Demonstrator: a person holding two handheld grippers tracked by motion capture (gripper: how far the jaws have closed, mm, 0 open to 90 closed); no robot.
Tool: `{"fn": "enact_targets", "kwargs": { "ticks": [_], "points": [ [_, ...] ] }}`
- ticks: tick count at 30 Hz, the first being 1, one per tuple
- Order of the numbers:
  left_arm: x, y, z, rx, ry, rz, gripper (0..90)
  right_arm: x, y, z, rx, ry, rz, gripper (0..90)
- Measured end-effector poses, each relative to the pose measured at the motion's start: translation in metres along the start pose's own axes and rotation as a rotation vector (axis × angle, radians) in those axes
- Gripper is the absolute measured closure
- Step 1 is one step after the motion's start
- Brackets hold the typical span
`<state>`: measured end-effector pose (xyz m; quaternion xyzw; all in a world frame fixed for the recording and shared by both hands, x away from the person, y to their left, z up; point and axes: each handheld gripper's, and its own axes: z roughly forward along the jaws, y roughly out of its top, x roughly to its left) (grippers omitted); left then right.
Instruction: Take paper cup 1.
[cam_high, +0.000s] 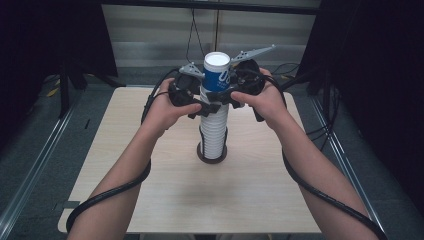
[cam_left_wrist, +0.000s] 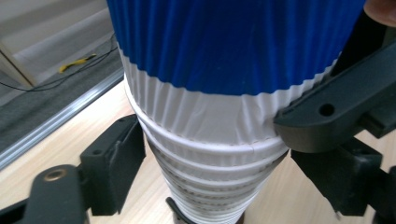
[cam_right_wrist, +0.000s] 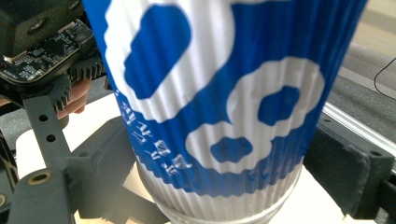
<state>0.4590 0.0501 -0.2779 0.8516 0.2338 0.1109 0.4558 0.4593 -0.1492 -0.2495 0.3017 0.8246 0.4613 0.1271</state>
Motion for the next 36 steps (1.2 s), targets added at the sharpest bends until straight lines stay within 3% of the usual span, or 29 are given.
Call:
{"fn": "enact_targets", "kwargs": {
  "ticks": [19,25,27,31,36],
  "points": [
    [-0.002,-0.0022,-0.0004,-0.013,0.003,-0.004,19.4,0.0008,-0.0013,-0.0012,-0.005,-0.005,0.001,12.0],
    [-0.0038,-0.0018,0.0004,-0.014,0.003,-0.006,16.0,0.0018,-0.0008,-0.0015,0.0,-0.012,0.001,12.2],
    [-0.0052,-0.001,0.0017,-0.024,0.001,-0.03,15.5,0.0018,-0.0014,-0.002,-0.001,-0.011,0.0,12.2],
    [-0.005,0.0014,0.0033,-0.017,0.001,-0.036,15.1,0.0021,-0.0015,-0.0025,0.0,-0.012,0.002,12.2],
    [-0.0042,0.0005,0.0028,-0.008,0.007,-0.003,17.2,0.0024,-0.002,-0.0025,-0.004,-0.013,0.005,12.2]
  ]
}}
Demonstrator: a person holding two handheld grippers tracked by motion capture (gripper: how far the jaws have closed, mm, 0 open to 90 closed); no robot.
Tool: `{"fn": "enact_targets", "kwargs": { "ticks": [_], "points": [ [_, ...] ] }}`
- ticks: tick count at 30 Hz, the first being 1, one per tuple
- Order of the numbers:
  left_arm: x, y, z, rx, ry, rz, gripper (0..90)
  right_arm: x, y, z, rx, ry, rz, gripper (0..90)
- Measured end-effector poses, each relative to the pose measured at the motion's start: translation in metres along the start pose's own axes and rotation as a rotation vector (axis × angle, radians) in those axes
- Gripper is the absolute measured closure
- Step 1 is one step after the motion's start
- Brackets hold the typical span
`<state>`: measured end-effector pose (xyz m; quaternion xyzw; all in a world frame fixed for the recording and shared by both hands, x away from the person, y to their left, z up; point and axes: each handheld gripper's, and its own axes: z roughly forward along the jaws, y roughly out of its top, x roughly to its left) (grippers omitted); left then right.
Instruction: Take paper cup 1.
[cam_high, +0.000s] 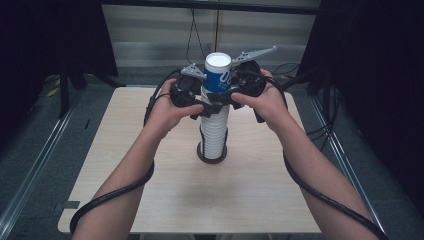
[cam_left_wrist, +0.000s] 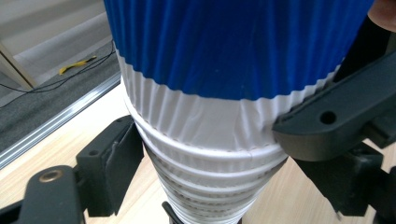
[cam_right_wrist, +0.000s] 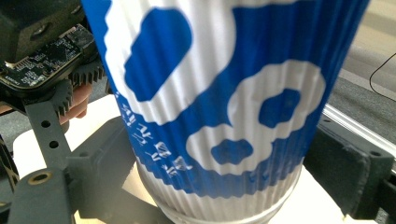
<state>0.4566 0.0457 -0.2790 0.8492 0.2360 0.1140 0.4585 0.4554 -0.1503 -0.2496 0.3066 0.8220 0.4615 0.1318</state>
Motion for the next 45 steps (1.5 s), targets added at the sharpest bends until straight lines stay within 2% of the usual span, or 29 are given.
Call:
{"fn": "enact_targets", "kwargs": {
  "ticks": [6,7,10,12,14,17,21,22,30,31,34,36,38,45],
  "points": [
    [0.0,0.0,-0.001,0.003,-0.003,0.005,18.1,0.001,0.002,-0.001,0.008,-0.005,-0.008,12.3],
    [-0.001,0.0,-0.001,-0.003,-0.002,-0.005,18.3,0.001,0.002,-0.001,0.006,-0.005,-0.01,12.5],
    [-0.001,0.0,-0.002,-0.001,-0.007,0.007,19.0,0.001,0.002,-0.003,0.005,-0.004,-0.01,12.9],
    [-0.001,0.0,-0.002,0.001,-0.009,0.01,19.4,0.001,0.005,-0.006,-0.025,0.001,0.007,13.2],
    [-0.001,0.0,-0.002,-0.001,-0.002,0.014,19.5,0.001,0.007,-0.007,-0.011,-0.009,-0.004,13.2],
    [-0.001,0.0,-0.003,0.003,-0.001,0.013,20.1,0.003,0.01,-0.007,0.0,-0.014,-0.018,13.2],
    [0.001,-0.001,-0.006,-0.007,-0.001,0.005,22.2,0.002,0.009,-0.008,-0.014,-0.013,-0.009,13.4],
    [0.001,-0.002,-0.006,-0.023,-0.002,-0.006,22.3,0.001,0.009,-0.009,-0.017,-0.008,-0.003,13.4],
    [0.002,-0.003,-0.007,-0.024,-0.004,-0.002,22.4,0.003,0.014,-0.009,-0.016,-0.007,-0.012,13.4],
    [0.001,-0.004,-0.007,-0.032,-0.005,-0.01,22.5,0.003,0.014,-0.01,-0.008,-0.007,-0.015,13.4],
    [0.001,-0.005,-0.007,-0.051,0.0,-0.032,22.0,0.002,0.011,-0.01,-0.012,-0.007,-0.004,13.4],
    [0.001,-0.005,-0.007,-0.051,0.01,-0.032,14.8,0.001,0.01,-0.009,-0.014,-0.006,-0.001,13.4],
    [0.001,-0.006,-0.008,-0.055,0.004,-0.04,15.7,0.0,0.005,-0.007,-0.009,-0.005,0.001,13.2],
    [-0.003,-0.005,-0.007,-0.035,-0.022,-0.016,15.7,0.0,0.0,-0.004,-0.011,0.001,0.002,13.2]
  ]
}}
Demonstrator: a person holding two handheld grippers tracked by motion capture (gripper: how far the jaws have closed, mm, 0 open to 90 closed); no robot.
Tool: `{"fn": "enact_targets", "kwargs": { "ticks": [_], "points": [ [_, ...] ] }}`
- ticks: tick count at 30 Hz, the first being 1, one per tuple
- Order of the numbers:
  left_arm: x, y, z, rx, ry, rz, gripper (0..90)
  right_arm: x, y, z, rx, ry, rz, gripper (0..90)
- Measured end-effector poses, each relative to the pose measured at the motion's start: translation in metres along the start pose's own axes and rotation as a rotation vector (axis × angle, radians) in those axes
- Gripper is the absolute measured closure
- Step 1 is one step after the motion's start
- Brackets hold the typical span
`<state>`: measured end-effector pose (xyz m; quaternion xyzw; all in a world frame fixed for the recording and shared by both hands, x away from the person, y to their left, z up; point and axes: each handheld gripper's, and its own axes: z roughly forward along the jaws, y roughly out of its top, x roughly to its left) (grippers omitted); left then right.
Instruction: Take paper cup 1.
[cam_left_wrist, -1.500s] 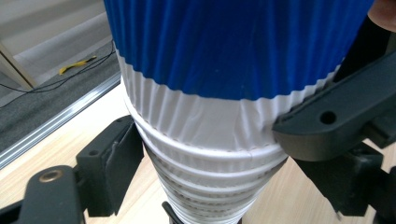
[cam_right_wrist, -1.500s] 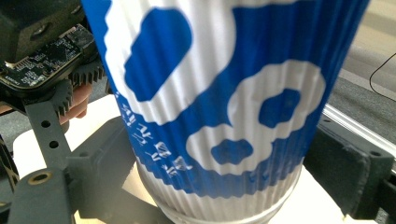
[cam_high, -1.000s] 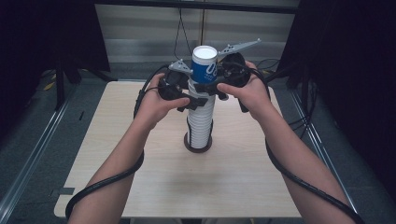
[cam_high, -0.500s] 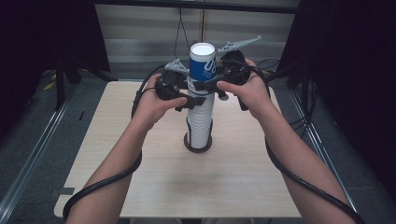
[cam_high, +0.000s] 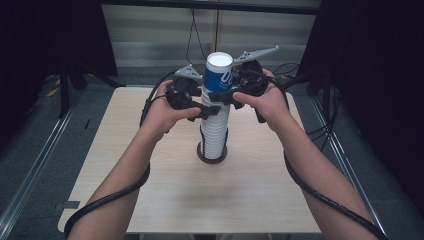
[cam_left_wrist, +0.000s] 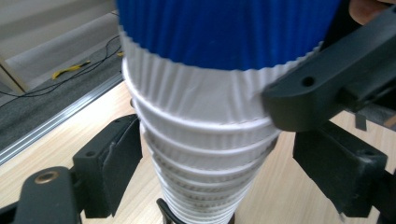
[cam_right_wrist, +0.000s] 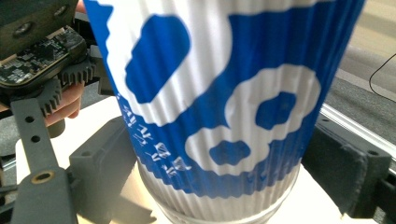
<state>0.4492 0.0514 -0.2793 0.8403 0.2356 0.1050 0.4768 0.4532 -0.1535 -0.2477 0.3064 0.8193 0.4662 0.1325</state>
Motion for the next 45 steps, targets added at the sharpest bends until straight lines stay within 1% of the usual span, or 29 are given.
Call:
{"fn": "enact_targets", "kwargs": {
  "ticks": [1,4,7,12,17,22,32,33,36,37,41,42,45],
  "points": [
    [-0.0001,0.0004,0.0003,0.003,0.001,0.004,15.6,0.0001,-0.0004,0.0001,0.0,-0.002,-0.001,13.2],
    [0.0011,0.0015,0.0023,-0.008,0.004,-0.019,15.7,-0.0001,-0.0008,-0.0004,0.0,0.0,0.0,13.2],
    [0.0018,0.0029,0.0019,-0.053,0.009,-0.038,15.5,0.0002,-0.0006,-0.0004,0.003,-0.001,-0.002,13.2],
    [0.0013,0.0049,0.0031,-0.049,0.023,-0.029,15.0,0.0002,-0.0004,0.0006,-0.001,-0.003,0.0,13.1],
    [0.0022,0.0054,0.0028,-0.045,0.018,-0.021,15.8,0.0003,-0.0004,0.0008,-0.001,-0.007,0.009,13.1],
    [0.0021,0.0043,0.003,-0.055,0.016,-0.019,16.2,0.0008,0.0005,0.0006,-0.001,-0.013,0.013,13.2],
    [0.0015,0.0038,0.0027,-0.058,0.018,-0.014,16.5,0.0022,0.0017,-0.0003,0.007,-0.02,0.02,13.8],
    [0.0017,0.0037,0.0026,-0.055,0.019,-0.006,16.5,0.0022,0.0015,-0.0004,0.006,-0.02,0.021,13.9],
    [0.0013,0.0033,0.003,-0.061,0.018,-0.005,16.5,0.0017,0.0011,-0.001,0.003,-0.02,0.023,14.1],
    [0.0008,0.0033,0.0034,-0.066,0.017,-0.012,16.5,0.0017,0.0013,-0.0012,0.005,-0.021,0.022,14.2],
    [0.0,0.0041,0.0034,-0.059,0.019,-0.01,16.6,0.0021,0.0016,-0.0018,0.009,-0.021,0.022,14.4],
    [0.0001,0.0042,0.0032,-0.054,0.019,-0.002,16.5,0.002,0.0015,-0.0019,0.01,-0.021,0.021,14.4],
    [0.0,0.0039,0.0035,-0.056,0.019,0.002,16.5,0.0017,0.0011,-0.0025,0.007,-0.021,0.02,14.5]
  ]
}}
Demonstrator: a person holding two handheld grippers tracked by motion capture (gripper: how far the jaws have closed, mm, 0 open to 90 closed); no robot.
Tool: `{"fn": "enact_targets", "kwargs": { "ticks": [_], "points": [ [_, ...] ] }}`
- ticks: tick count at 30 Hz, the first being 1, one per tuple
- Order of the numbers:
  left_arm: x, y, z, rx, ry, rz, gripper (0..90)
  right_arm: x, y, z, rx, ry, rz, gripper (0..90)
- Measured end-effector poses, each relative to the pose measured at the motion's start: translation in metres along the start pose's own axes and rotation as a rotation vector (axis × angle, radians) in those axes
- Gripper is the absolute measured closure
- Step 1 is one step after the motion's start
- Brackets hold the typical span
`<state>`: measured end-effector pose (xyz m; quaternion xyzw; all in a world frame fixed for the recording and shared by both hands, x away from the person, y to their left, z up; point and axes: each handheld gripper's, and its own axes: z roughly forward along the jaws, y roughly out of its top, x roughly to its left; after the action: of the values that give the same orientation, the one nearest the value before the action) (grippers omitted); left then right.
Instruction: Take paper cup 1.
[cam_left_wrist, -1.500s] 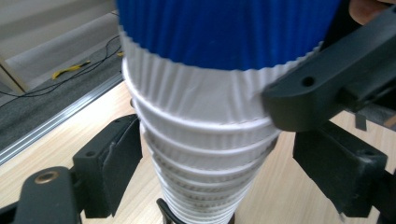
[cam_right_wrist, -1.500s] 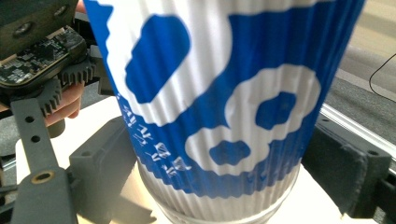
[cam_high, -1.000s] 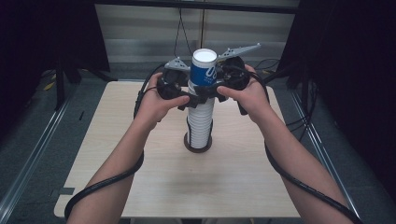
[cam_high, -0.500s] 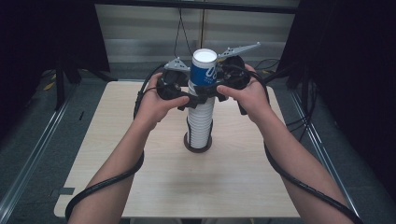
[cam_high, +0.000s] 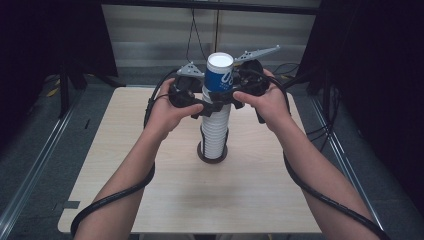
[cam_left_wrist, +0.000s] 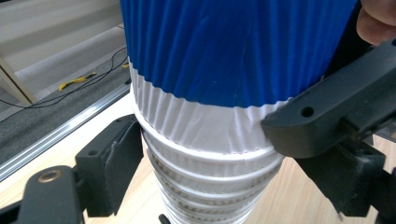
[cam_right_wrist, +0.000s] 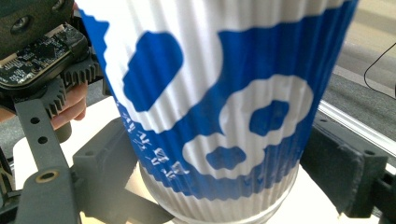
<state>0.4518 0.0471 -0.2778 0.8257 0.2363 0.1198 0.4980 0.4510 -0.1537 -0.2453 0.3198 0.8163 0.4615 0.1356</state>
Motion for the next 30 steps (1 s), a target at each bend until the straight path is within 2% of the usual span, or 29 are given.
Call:
{"fn": "enact_targets", "kwargs": {
  "ticks": [11,13,18,30],
  "points": [
    [-0.0004,-0.0004,0.0,0.008,0.003,0.018,16.5,-0.0007,0.0014,-0.0019,-0.001,-0.001,0.007,15.0],
    [-0.0003,0.0,0.0004,0.005,0.001,0.008,16.6,-0.0002,0.0023,-0.0028,-0.014,-0.003,0.007,15.3],
    [-0.0002,-0.0003,0.0001,0.007,-0.001,0.019,16.7,-0.0005,0.0033,-0.0049,-0.017,-0.003,0.013,15.7],
    [-0.001,-0.0002,0.0002,0.005,0.003,0.012,16.9,-0.0002,0.0057,-0.0075,-0.034,-0.003,0.003,16.6]
  ]
}}
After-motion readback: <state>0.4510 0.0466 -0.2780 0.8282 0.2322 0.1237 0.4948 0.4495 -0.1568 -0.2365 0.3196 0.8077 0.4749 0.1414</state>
